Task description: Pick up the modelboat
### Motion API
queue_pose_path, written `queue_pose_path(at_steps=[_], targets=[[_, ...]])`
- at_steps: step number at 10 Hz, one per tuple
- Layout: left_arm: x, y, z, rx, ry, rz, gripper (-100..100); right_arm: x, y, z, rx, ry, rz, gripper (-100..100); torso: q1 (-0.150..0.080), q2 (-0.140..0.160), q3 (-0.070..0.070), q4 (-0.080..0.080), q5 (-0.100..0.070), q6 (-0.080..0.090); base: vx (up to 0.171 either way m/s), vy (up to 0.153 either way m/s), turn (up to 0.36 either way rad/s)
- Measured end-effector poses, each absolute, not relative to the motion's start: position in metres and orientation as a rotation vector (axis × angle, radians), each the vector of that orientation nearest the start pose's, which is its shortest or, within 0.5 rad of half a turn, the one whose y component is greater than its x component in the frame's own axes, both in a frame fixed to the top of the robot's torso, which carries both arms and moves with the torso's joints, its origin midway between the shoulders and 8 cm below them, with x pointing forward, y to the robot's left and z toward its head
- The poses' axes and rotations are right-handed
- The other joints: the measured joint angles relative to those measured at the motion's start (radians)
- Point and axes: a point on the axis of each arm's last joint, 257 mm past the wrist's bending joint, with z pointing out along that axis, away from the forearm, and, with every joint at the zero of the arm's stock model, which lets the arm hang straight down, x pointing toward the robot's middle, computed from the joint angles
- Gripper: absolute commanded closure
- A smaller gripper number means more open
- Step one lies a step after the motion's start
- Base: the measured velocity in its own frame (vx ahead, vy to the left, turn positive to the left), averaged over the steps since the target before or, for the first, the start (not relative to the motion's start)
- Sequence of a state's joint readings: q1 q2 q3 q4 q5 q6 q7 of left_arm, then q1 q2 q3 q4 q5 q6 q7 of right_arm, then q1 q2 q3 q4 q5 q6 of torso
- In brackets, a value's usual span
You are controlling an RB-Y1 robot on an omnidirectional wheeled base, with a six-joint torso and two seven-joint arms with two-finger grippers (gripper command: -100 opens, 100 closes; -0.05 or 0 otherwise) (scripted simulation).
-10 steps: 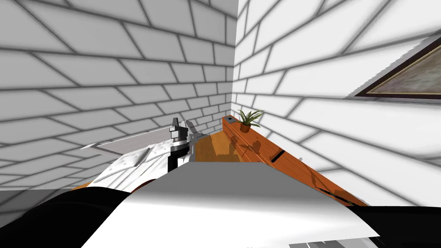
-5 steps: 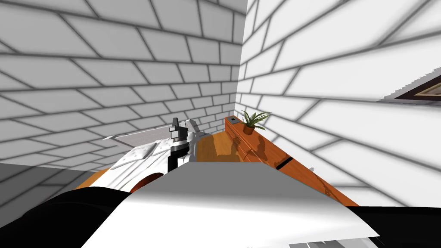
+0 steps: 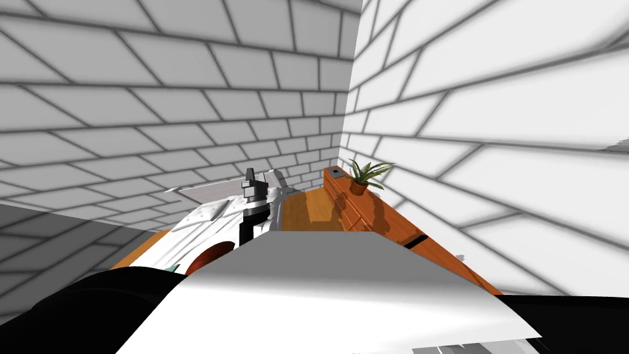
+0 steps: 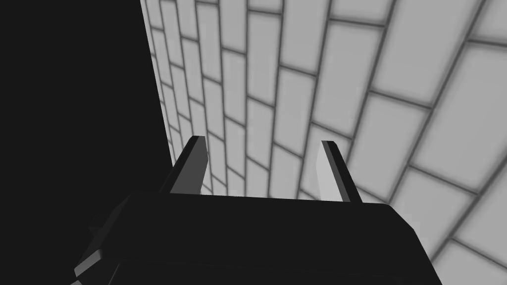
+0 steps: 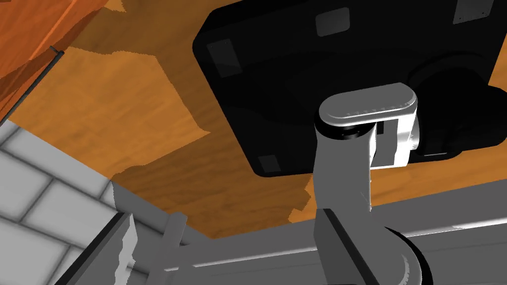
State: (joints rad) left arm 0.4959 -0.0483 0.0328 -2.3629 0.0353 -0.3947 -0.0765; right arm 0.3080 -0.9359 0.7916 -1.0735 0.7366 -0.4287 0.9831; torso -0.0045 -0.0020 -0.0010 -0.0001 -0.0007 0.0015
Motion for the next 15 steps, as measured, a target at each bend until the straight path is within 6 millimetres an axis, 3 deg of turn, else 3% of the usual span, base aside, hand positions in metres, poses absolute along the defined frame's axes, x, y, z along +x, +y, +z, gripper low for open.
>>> queue_pose_path(at_steps=[3, 5, 9, 12, 15], targets=[[0.341, 0.298, 0.043, -0.696, 0.582, -1.218, 0, 0.05, -0.445, -0.577, -1.871, 2.176, 0.078, -100, -0.006, -0.003, -0.001, 0.0, -0.001, -0.001, 0.067, -0.114, 0.171], [0.341, 0.298, 0.043, -0.696, 0.582, -1.218, 0, 0.04, -0.474, -0.576, -1.982, 2.163, 0.031, -100, -0.004, -0.001, -0.001, 0.0, -0.001, 0.0, 0.031, -0.089, 0.092], [0.341, 0.298, 0.043, -0.696, 0.582, -1.218, 0, 0.027, -0.508, -0.572, -2.107, 2.144, -0.023, -100, 0.001, 0.0, 0.0, 0.0, 0.0, 0.0, 0.032, -0.058, 0.063], [0.341, 0.298, 0.043, -0.696, 0.582, -1.218, 0, 0.013, -0.541, -0.568, -2.263, 2.102, -0.075, -100, -0.009, -0.002, -0.001, 0.0, -0.002, 0.0, 0.047, -0.172, 0.109], [0.341, 0.298, 0.043, -0.696, 0.582, -1.218, 0, 0.004, -0.565, -0.565, -2.347, 2.083, -0.12, -100, -0.005, -0.002, -0.001, 0.0, -0.001, 0.0, 0.04, -0.099, 0.055]])
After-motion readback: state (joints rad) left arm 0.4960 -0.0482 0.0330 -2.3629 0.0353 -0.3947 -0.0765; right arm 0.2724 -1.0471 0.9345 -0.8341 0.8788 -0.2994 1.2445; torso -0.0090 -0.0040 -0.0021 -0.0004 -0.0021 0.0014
